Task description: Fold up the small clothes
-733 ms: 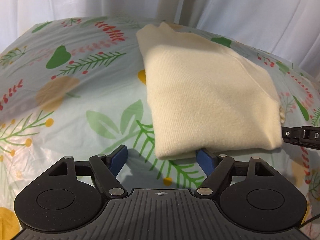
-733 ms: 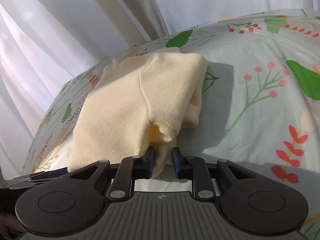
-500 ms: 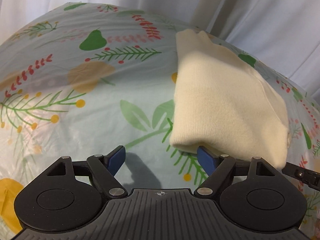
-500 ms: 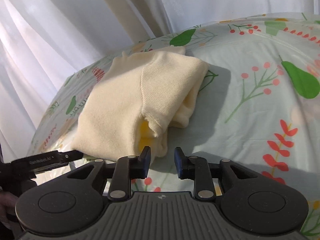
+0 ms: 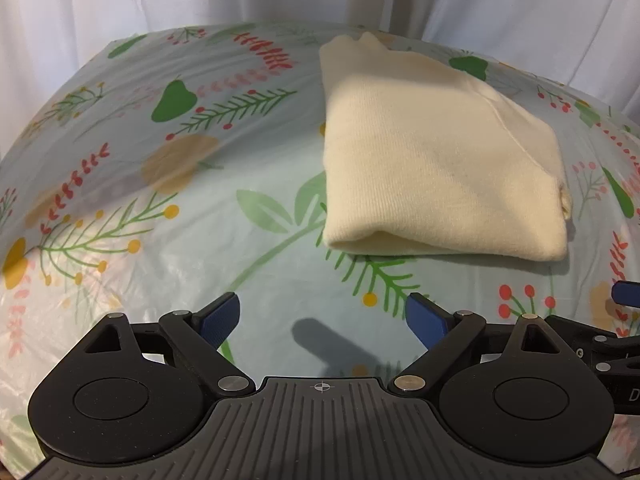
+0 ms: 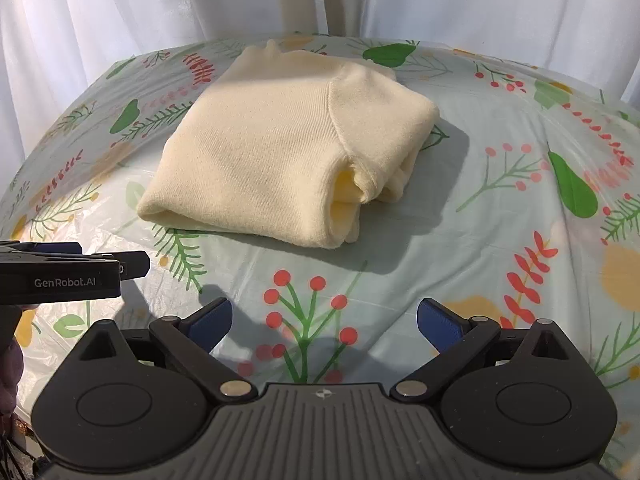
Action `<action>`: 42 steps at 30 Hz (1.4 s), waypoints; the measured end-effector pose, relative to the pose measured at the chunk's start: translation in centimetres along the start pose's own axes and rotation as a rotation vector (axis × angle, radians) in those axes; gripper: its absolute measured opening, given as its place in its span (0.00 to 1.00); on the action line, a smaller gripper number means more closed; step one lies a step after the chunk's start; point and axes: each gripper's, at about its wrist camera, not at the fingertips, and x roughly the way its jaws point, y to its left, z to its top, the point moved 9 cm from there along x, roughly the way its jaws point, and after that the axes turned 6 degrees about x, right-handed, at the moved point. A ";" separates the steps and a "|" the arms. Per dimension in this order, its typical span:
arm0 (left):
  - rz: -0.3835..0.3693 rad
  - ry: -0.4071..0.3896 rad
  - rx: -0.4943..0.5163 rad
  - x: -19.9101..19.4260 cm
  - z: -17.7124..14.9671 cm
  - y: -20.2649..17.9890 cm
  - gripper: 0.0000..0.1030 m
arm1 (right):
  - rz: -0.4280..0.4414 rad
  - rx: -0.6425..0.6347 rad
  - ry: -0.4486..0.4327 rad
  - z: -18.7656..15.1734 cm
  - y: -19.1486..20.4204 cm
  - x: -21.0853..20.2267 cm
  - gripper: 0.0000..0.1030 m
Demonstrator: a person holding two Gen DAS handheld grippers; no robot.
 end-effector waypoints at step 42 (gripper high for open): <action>0.019 0.011 0.081 -1.1 0.4 0.0 0.93 | -0.164 0.116 -0.004 1.6 0.2 -1.2 0.96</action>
